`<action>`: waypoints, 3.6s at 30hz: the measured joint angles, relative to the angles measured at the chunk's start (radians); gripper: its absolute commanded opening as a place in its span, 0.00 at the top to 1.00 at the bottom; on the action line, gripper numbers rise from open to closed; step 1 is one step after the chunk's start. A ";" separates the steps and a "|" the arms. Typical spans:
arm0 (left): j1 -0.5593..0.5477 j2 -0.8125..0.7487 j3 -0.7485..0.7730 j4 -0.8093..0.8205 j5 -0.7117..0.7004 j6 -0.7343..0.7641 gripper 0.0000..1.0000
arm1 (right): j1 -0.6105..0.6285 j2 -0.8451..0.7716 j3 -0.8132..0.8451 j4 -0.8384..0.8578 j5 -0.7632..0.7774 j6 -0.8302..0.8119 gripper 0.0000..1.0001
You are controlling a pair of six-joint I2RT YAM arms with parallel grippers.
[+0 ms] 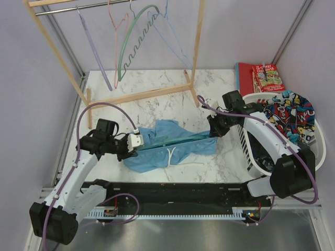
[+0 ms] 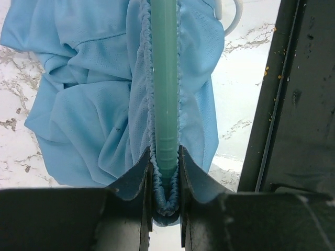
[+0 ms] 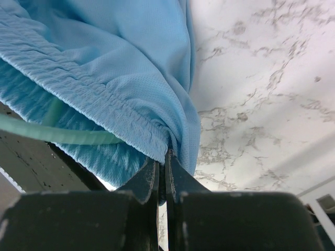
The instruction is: Place the shorts on the hanger
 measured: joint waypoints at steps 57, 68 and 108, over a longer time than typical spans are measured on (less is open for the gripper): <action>-0.158 0.102 0.357 -0.239 0.052 -0.215 0.98 | 0.416 -0.064 0.471 -0.371 -0.198 -0.378 0.39; -0.158 0.080 0.357 -0.274 0.082 -0.165 0.98 | 0.451 -0.036 0.383 -0.296 -0.212 -0.435 0.43; -0.154 0.036 0.522 -0.053 0.185 -0.443 0.00 | -0.282 0.128 0.509 -0.497 -0.394 -0.109 1.00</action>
